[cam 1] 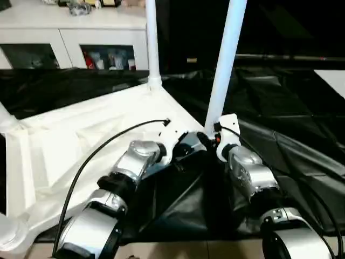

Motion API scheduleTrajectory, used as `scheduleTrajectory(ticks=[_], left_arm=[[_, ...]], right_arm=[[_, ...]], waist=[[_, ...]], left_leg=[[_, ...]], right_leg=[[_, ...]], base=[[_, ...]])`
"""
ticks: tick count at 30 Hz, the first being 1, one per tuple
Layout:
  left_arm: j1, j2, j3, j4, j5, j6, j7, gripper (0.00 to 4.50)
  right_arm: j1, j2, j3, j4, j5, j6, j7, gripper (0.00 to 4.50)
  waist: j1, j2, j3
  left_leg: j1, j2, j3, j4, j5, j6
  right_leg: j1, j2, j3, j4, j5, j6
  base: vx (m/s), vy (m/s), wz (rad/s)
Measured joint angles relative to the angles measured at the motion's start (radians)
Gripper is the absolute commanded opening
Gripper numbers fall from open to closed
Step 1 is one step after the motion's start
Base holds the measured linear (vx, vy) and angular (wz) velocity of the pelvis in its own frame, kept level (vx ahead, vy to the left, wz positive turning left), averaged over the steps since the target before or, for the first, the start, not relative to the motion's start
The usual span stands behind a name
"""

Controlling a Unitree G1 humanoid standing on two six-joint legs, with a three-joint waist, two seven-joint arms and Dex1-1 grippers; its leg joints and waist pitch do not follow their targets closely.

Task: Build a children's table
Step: Rotate leg to tighten

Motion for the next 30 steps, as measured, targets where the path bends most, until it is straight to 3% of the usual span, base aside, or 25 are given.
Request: scheduleTrajectory(ticks=[1,5,6,7,11,16,26,28,30], left_arm=[[0.0,0.002,-0.003,0.001,0.001,-0.007,-0.003,0.0],[0.0,0.023,-0.004,0.007,0.005,-0.036,-0.035,0.0],[0.001,0.033,-0.004,0.007,0.005,-0.047,-0.053,0.0],[0.002,0.042,-0.004,0.007,0.005,-0.056,-0.066,0.0],[0.013,0.078,-0.004,-0.003,-0.003,-0.083,-0.14,0.0],[0.056,0.154,-0.004,-0.067,-0.037,-0.085,-0.32,0.0],[0.112,0.21,-0.017,-0.157,-0.062,-0.054,-0.48,0.0],[0.12,0.215,-0.019,-0.171,-0.063,-0.05,-0.491,0.0],[0.124,0.217,-0.019,-0.182,-0.063,-0.045,-0.492,0.0]], right_arm=[[0.002,0.0,0.0,0.0,0.0,-0.007,0.003,3.31],[0.009,-0.012,-0.002,-0.002,0.018,-0.021,0.076,3.56],[0.01,-0.024,-0.002,-0.004,0.025,-0.024,0.125,3.89],[0.012,-0.034,-0.001,-0.007,0.034,-0.025,0.161,3.89],[0.033,-0.094,0.028,-0.041,0.052,-0.026,0.325,4.24],[0.056,-0.244,0.09,-0.124,0.078,-0.023,0.649,4.24],[0.055,-0.258,0.123,-0.135,0.081,-0.047,0.747,4.24],[0.055,-0.253,0.135,-0.134,0.079,-0.054,0.751,3.9],[0.055,-0.235,0.142,-0.124,0.076,-0.064,0.749,3.9]], waist=[[0.0,0.0,0.0],[-0.001,0.0,0.0],[0.0,0.0,0.0],[0.0,-0.001,0.001],[0.001,0.0,0.001],[0.007,0.003,0.001],[0.028,0.003,0.001],[0.029,0.003,0.001],[0.029,0.003,0.001]], left_leg=[[0.0,0.0,0.0,-0.001,0.0,0.0],[0.0,0.0,0.0,-0.003,0.0,0.0],[-0.001,0.0,0.0,-0.005,0.0,0.0],[-0.002,0.001,0.0,-0.005,0.0,0.0],[-0.003,0.001,0.0,-0.005,0.0,0.0],[-0.006,0.002,0.001,-0.003,0.0,0.0],[-0.006,0.002,0.002,-0.001,0.0,0.001],[-0.006,0.002,0.002,-0.001,0.0,0.001],[-0.006,0.002,0.002,-0.001,0.0,0.001]], right_leg=[[0.0,0.0,0.0,0.0,0.0,0.0],[-0.002,0.0,-0.001,0.0,0.002,0.0],[-0.003,0.0,-0.001,0.0,0.002,0.0],[-0.004,0.001,-0.002,0.0,0.002,0.0],[-0.006,0.001,-0.002,0.0,0.003,-0.001],[-0.007,0.001,-0.002,0.0,0.002,-0.003],[-0.008,0.001,-0.001,0.001,0.002,-0.003],[-0.008,0.001,-0.001,0.001,0.002,-0.003],[-0.008,0.001,-0.001,0.001,0.002,-0.003]], base=[[0.0,0.0,0.0],[0.0,0.0,0.0],[0.0,0.0,0.0],[0.0,0.0,0.0],[0.0,0.0,0.0],[0.0,0.0,0.0],[0.0,0.0,0.0],[0.0,0.0,0.0],[0.0,0.0,0.0]])
